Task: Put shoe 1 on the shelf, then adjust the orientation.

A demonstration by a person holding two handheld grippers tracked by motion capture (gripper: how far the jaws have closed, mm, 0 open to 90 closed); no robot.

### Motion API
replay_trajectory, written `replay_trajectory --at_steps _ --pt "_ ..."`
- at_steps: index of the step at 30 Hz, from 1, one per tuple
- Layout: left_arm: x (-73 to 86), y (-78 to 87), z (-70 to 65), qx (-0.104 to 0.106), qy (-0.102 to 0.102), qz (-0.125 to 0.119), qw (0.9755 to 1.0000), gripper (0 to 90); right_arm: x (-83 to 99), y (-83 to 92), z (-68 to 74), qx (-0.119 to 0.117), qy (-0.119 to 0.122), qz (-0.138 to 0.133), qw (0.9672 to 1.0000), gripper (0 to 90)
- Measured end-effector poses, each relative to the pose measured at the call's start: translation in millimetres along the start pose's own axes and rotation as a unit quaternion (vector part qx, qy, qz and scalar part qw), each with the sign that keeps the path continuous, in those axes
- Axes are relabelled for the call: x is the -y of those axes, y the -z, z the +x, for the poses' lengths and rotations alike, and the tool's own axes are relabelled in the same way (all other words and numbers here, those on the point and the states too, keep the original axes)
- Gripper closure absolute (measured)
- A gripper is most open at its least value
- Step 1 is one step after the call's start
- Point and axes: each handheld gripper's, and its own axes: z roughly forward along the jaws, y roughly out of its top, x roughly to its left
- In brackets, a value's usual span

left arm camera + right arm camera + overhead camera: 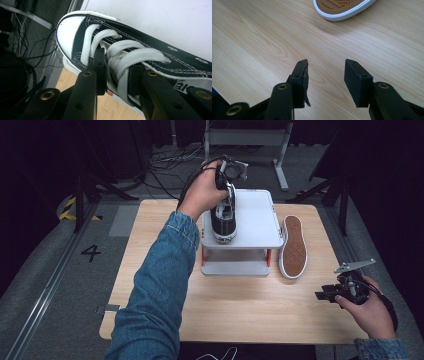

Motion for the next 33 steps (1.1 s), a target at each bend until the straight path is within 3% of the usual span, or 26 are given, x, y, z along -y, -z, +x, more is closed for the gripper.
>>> replay_trajectory --at_steps 5,7,8,9,11,13,14,15,16,17,21,22,23,24,26,28,30,33 --pt "-3.9 -10.0 2.0 0.006 0.018 -0.005 0.9998 71.9 -0.2 0.4 0.2 -0.001 0.007 -0.004 1.0 55.8" --pt "-4.3 -12.4 1.6 0.011 0.025 -0.01 0.9996 60.6 -0.7 0.0 1.5 -0.001 0.009 -0.003 1.0 55.8" --pt "-3.6 -13.6 1.1 0.014 0.03 -0.014 0.9993 60.6 -0.9 0.0 1.8 -0.002 0.01 -0.002 0.9999 55.7" --pt "-2.6 -13.8 1.0 0.017 0.038 -0.023 0.9989 54.4 -1.7 0.0 2.3 -0.002 0.012 -0.004 0.9999 55.8" --pt "1.7 -12.1 2.2 0.022 0.061 -0.033 0.9973 50.4 -2.2 0.0 2.3 -0.003 0.013 -0.006 0.9999 55.8" --pt "9.1 -4.9 4.3 0.019 0.085 -0.048 0.995 34.2 -4.8 -0.5 3.7 -0.004 0.015 -0.006 0.9999 55.8" --pt "12.2 -1.1 4.9 0.023 0.094 -0.055 0.9937 33.1 -5.6 -0.9 4.2 -0.003 0.015 -0.006 0.9999 55.8" --pt "21.5 8.9 4.9 0.036 0.123 -0.086 0.988 31.0 -6.8 -1.6 4.4 -0.004 0.017 -0.006 0.9998 55.7" --pt "21.5 8.9 4.9 0.036 0.123 -0.086 0.988 28.5 -8.1 -2.5 4.6 -0.006 0.017 -0.006 0.9998 55.6" --pt "26.0 13.8 4.2 0.042 0.134 -0.093 0.9858 28.5 -8.1 -2.5 4.6 -0.006 0.017 -0.006 0.9998 55.6" --pt "47.5 32.0 -9.0 0.047 0.142 -0.098 0.9838 24.8 -12.9 -4.5 5.7 -0.003 0.019 -0.01 0.9998 55.6" --pt "62.8 39.2 -19.9 0.049 0.153 -0.111 0.9807 24.3 -13.9 -2.6 5.3 -0.003 0.019 -0.02 0.9996 55.5" --pt "62.8 39.2 -19.9 0.049 0.153 -0.111 0.9807 25.1 -13.9 -2.6 5.3 -0.003 0.019 -0.02 0.9996 55.5" --pt "71.8 40.4 -26.4 0.044 0.158 -0.121 0.9791 25.1 -14.6 -1.1 5.4 -0.004 0.015 -0.024 0.9996 55.2" --pt "90.3 39.7 -38.1 0.046 0.154 -0.11 0.9809 24.2 -15.9 2.1 4.7 -0.003 0.016 -0.035 0.9993 55.2" --pt "109.1 37.8 -49.4 0.061 0.161 -0.093 0.9806 24.4 -17.5 4.5 4.3 -0.003 0.018 -0.047 0.9987 55.1" --pt "126.8 36.4 -61.5 0.059 0.167 -0.097 0.9793 23.4 -21.1 6.8 3.4 -0.007 0.022 -0.056 0.9981 54.6" --pt "149.0 30.5 -79.6 0.072 0.186 -0.107 0.974 23.9 -26.7 6.9 3.5 -0.004 0.028 -0.066 0.9974 53.3"
